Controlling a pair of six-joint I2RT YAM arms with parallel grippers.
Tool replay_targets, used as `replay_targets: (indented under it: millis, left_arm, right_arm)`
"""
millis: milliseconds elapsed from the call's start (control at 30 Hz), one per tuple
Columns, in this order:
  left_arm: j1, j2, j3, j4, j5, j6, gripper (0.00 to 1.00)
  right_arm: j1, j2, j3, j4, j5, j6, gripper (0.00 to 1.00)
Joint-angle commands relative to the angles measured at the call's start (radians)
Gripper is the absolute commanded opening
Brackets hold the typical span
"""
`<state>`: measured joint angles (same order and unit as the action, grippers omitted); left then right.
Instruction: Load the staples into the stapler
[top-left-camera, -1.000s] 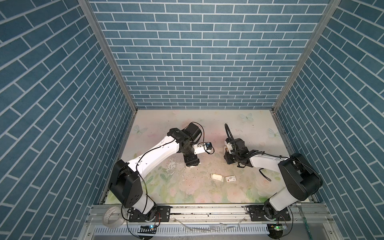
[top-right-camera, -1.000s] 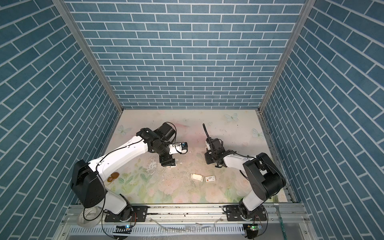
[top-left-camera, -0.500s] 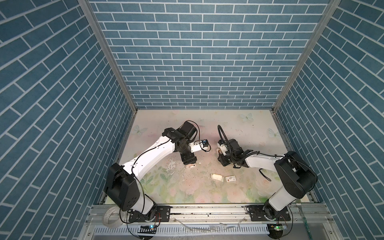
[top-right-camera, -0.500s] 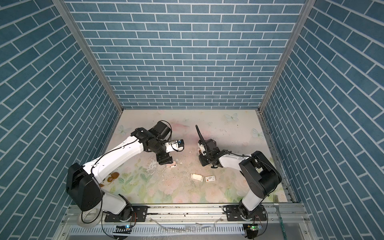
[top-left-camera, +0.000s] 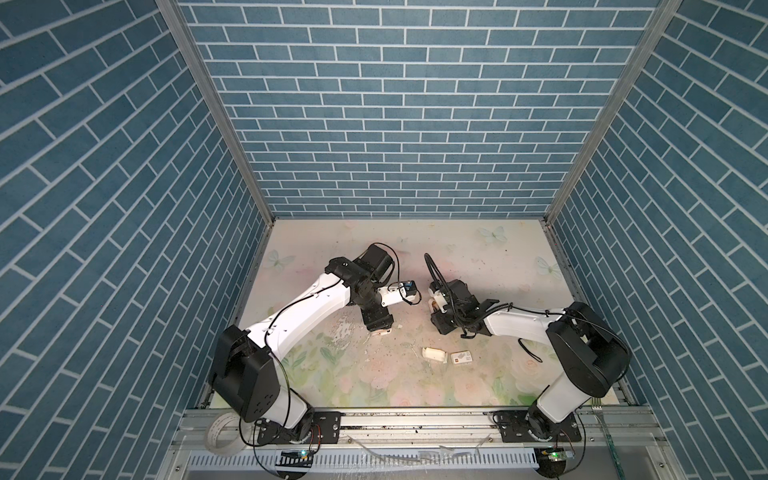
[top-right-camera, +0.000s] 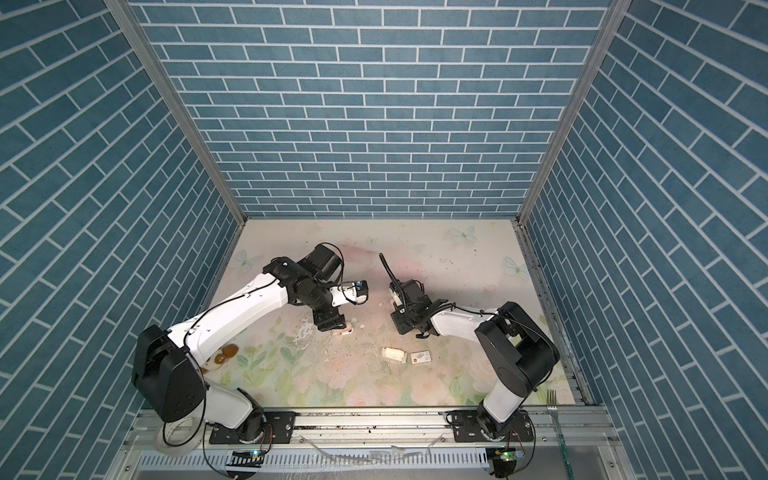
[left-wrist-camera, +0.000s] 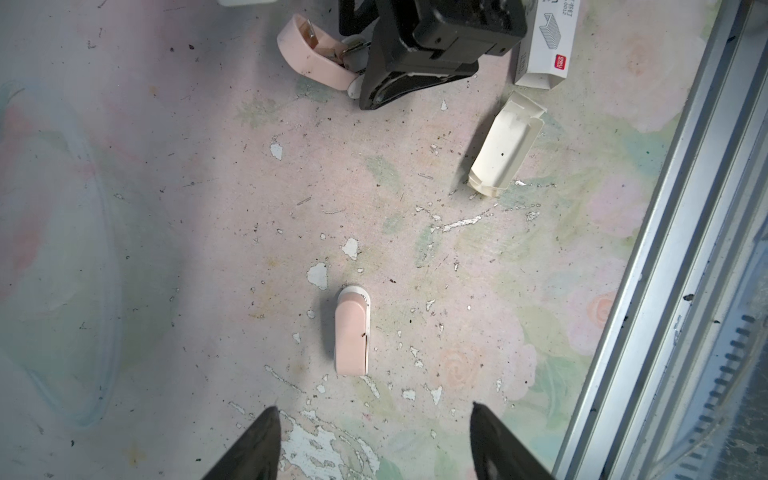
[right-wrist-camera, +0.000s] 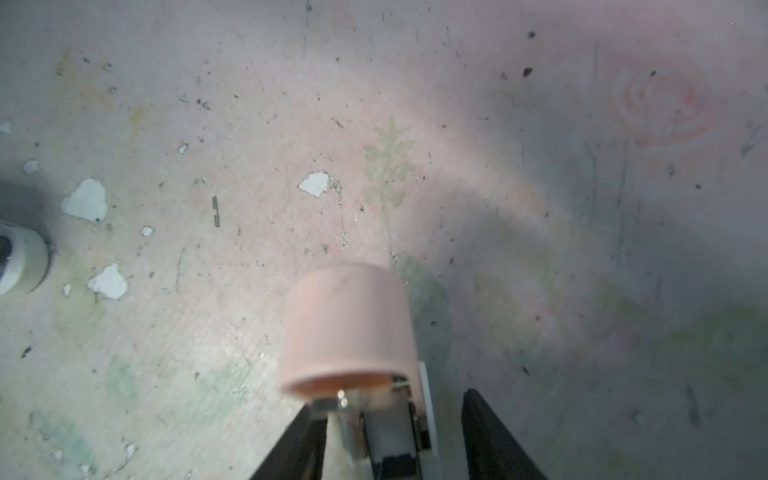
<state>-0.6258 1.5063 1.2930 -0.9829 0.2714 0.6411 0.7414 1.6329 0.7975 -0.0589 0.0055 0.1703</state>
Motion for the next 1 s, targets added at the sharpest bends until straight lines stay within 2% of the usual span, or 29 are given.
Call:
replay_targets:
  millis: [0, 267, 400, 433, 500, 667, 967]
  left_arm:
    - [0.006, -0.001, -0.009, 0.004, 0.023, 0.003, 0.73]
    - [0.006, -0.001, -0.010, 0.012, 0.035, 0.005, 0.74]
    - [0.006, 0.003, 0.009, 0.031, 0.042, -0.012, 0.74]
    - [0.006, 0.011, 0.021, 0.035, 0.049, -0.018, 0.74]
    - [0.005, 0.026, 0.045, 0.040, 0.065, -0.028, 0.74]
    - [0.005, 0.059, 0.091, 0.066, 0.085, -0.032, 0.74]
    - [0.006, 0.094, 0.140, 0.079, 0.094, -0.026, 0.73]
  right_arm:
    - [0.001, -0.078, -0.010, -0.055, 0.040, 0.004, 0.54]
    - [0.001, -0.208, -0.039, -0.143, -0.009, 0.033, 0.54]
    - [0.001, -0.282, -0.071, -0.171, -0.088, 0.104, 0.47]
    - [0.001, -0.286, -0.078, -0.169, -0.143, 0.134, 0.45]
    - [0.001, -0.289, -0.106, -0.135, -0.206, 0.200, 0.41]
    - [-0.003, -0.289, -0.202, 0.030, -0.254, 0.342, 0.35]
    - [-0.047, -0.176, -0.216, 0.125, -0.274, 0.399, 0.31]
